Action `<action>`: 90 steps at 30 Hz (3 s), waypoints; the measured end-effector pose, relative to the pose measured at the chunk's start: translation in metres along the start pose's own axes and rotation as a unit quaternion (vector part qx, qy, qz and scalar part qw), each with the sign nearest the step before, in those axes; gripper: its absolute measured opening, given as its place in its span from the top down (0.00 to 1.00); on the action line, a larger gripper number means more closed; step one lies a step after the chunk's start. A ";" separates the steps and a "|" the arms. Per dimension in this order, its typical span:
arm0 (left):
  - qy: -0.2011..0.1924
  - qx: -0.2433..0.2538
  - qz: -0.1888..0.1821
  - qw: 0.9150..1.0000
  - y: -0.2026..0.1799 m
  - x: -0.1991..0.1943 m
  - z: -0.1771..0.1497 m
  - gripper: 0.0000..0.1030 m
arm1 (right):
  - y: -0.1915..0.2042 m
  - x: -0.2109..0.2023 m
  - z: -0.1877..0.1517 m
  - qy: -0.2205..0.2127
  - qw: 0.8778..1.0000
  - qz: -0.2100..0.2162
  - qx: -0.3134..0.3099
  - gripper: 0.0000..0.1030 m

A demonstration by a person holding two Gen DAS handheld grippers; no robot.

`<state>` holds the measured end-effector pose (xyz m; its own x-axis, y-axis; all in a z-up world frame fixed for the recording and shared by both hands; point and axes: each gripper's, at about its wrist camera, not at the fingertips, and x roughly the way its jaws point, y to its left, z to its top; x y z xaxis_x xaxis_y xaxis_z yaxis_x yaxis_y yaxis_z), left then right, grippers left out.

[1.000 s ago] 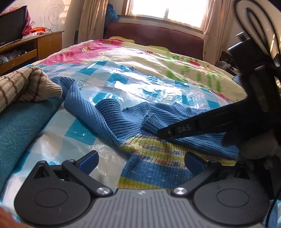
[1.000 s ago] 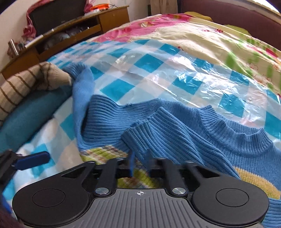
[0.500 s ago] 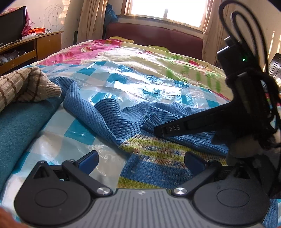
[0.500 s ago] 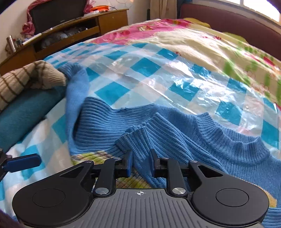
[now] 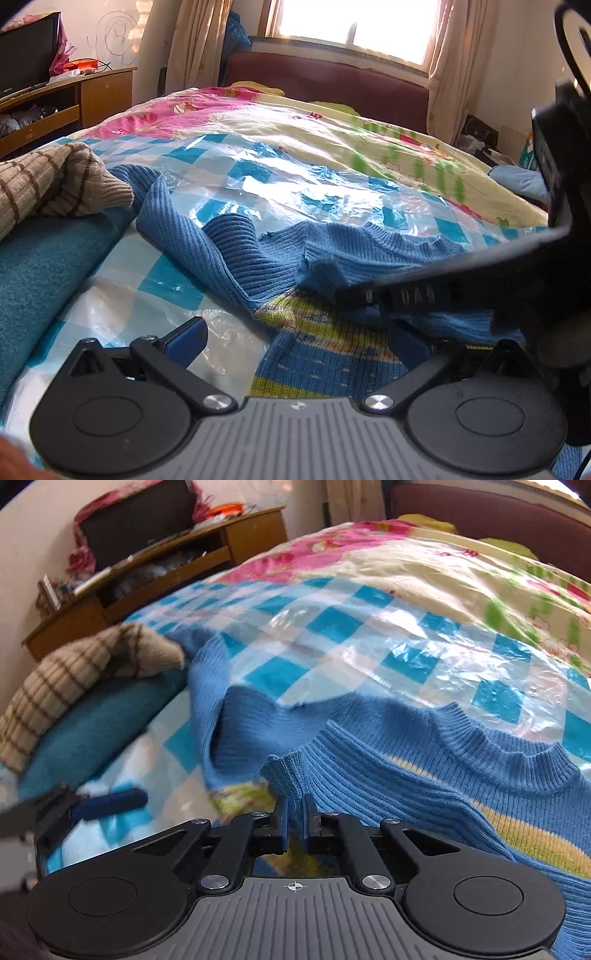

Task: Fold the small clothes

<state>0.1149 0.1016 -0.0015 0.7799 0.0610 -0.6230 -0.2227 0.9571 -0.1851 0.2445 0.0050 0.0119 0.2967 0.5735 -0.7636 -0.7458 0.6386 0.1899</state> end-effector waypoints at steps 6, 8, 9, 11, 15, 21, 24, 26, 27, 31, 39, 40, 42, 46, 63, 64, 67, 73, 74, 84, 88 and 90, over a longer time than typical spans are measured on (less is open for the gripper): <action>-0.002 0.010 0.003 1.000 -0.003 0.000 -0.001 0.00 | -0.012 0.000 -0.004 0.009 0.998 0.042 0.049 0.86; -0.002 0.012 0.004 1.000 -0.004 0.001 -0.001 0.00 | -0.017 -0.017 -0.008 -0.011 0.997 0.051 0.059 0.85; -0.002 0.013 0.006 1.000 -0.004 0.002 -0.002 0.00 | -0.022 -0.027 -0.010 -0.023 0.996 0.051 0.067 0.85; -0.008 0.015 0.008 1.000 -0.008 0.002 0.001 0.00 | -0.036 -0.049 -0.018 -0.048 0.995 0.036 0.085 0.85; -0.045 0.046 -0.004 0.998 -0.027 -0.001 0.018 0.00 | -0.084 -0.084 -0.038 -0.077 0.987 -0.067 0.121 0.82; -0.046 0.077 -0.001 0.996 -0.058 0.037 0.040 0.00 | -0.141 -0.106 -0.072 -0.059 0.970 -0.205 0.113 0.82; -0.017 0.092 0.034 0.995 -0.062 0.064 0.029 0.00 | -0.151 -0.099 -0.080 -0.032 0.971 -0.222 0.087 0.72; 0.022 0.101 0.054 0.993 -0.057 0.081 0.015 0.00 | -0.154 -0.089 -0.083 -0.018 0.969 -0.234 0.072 0.62; 0.042 0.103 0.062 0.992 -0.054 0.088 0.009 0.00 | -0.157 -0.084 -0.084 -0.015 0.968 -0.241 0.070 0.61; 0.050 0.095 0.054 0.993 -0.048 0.086 0.003 0.00 | -0.169 -0.076 -0.086 -0.024 0.963 -0.252 0.097 0.65; 0.073 0.087 0.050 0.992 -0.040 0.062 -0.007 0.00 | -0.147 -0.088 -0.074 -0.057 0.951 -0.290 0.094 0.65; 0.077 0.083 0.051 0.992 -0.037 0.059 -0.008 0.00 | -0.138 -0.091 -0.070 -0.067 0.955 -0.276 0.086 0.65; 0.089 0.072 0.055 0.992 -0.031 0.055 -0.011 0.00 | -0.115 -0.091 -0.060 -0.080 0.968 -0.228 0.072 0.63; 0.085 0.050 0.049 0.994 -0.021 0.041 -0.010 0.00 | -0.061 -0.071 -0.043 -0.081 0.990 -0.119 0.012 0.62; 0.042 0.036 0.054 0.997 0.016 -0.003 -0.016 0.00 | 0.020 0.016 -0.023 -0.017 0.997 -0.022 -0.066 0.90; 0.041 0.037 0.054 0.997 0.016 -0.003 -0.016 0.00 | 0.019 0.013 -0.022 -0.024 0.998 -0.018 -0.053 0.90; 0.040 0.038 0.052 0.997 0.014 -0.003 -0.017 0.00 | 0.021 0.004 -0.018 -0.048 0.998 0.002 -0.038 0.91; 0.047 0.051 0.051 0.996 0.007 0.001 -0.019 0.00 | 0.017 0.018 -0.022 -0.027 0.999 0.013 -0.024 0.90; 0.046 0.053 0.052 0.996 0.006 0.001 -0.019 0.00 | 0.016 0.017 -0.023 -0.027 0.999 0.019 -0.020 0.87; -0.009 0.050 0.022 0.998 -0.014 0.005 0.015 0.00 | -0.035 -0.050 -0.039 -0.083 0.994 0.001 0.077 0.82; -0.015 0.030 0.017 0.999 -0.024 0.028 0.024 0.00 | -0.075 -0.061 -0.061 -0.076 0.985 -0.076 0.133 0.82; 0.002 0.031 0.040 0.999 -0.029 0.045 0.019 0.00 | -0.094 -0.059 -0.076 -0.059 0.978 -0.114 0.161 0.84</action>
<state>0.1674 0.0822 -0.0095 0.7588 0.1375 -0.6366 -0.2485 0.9647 -0.0877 0.2522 -0.1281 -0.0078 0.5144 0.4393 -0.7364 -0.4301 0.8752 0.2217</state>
